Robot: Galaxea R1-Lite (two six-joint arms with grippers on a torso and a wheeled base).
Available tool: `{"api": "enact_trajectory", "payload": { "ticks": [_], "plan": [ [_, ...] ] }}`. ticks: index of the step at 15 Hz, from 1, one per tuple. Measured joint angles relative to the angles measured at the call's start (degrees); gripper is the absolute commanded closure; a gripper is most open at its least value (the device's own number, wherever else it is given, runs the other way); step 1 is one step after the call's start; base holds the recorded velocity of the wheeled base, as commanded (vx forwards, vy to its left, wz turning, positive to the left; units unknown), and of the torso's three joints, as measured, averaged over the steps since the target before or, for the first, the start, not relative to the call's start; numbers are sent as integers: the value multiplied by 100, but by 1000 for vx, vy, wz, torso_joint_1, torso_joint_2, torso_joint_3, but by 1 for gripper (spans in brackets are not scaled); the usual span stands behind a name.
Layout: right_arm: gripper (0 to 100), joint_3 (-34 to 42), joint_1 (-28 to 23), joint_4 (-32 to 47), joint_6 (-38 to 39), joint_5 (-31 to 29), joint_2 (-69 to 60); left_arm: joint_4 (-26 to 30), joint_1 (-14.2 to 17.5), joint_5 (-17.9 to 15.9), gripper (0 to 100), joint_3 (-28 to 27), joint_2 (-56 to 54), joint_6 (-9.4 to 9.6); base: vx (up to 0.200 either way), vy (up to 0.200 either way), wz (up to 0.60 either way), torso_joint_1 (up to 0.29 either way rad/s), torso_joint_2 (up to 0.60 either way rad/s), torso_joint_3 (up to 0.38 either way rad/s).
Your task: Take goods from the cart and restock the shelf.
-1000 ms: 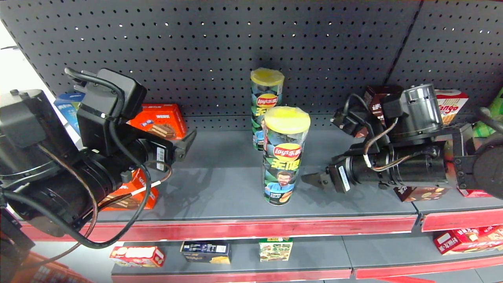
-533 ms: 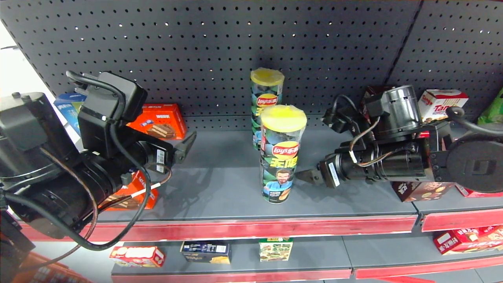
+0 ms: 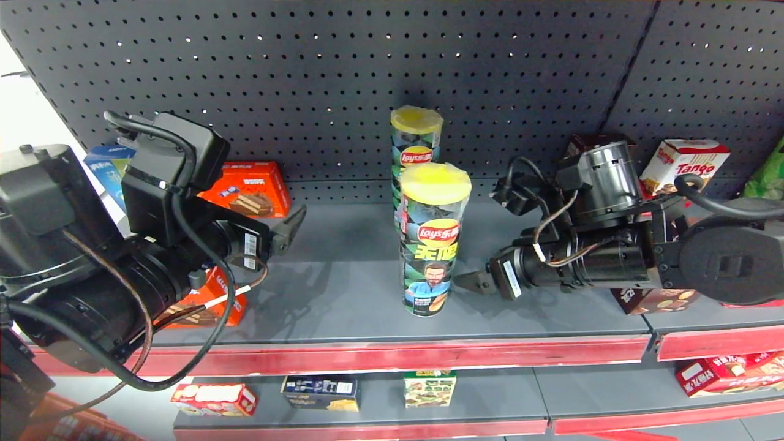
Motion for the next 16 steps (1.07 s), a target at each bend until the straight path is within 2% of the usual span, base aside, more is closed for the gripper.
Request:
{"api": "enact_trajectory", "payload": {
  "ticks": [6,16],
  "plan": [
    [0,-107,-160,2,-5,4,28,-6,0,2,0,-2,0,0,0,0,0,0,0,0],
    [0,-221,17,-166,-7,11,271,-9,5,0,0,-2,0,0,0,0,0,0,0,0]
  ]
}}
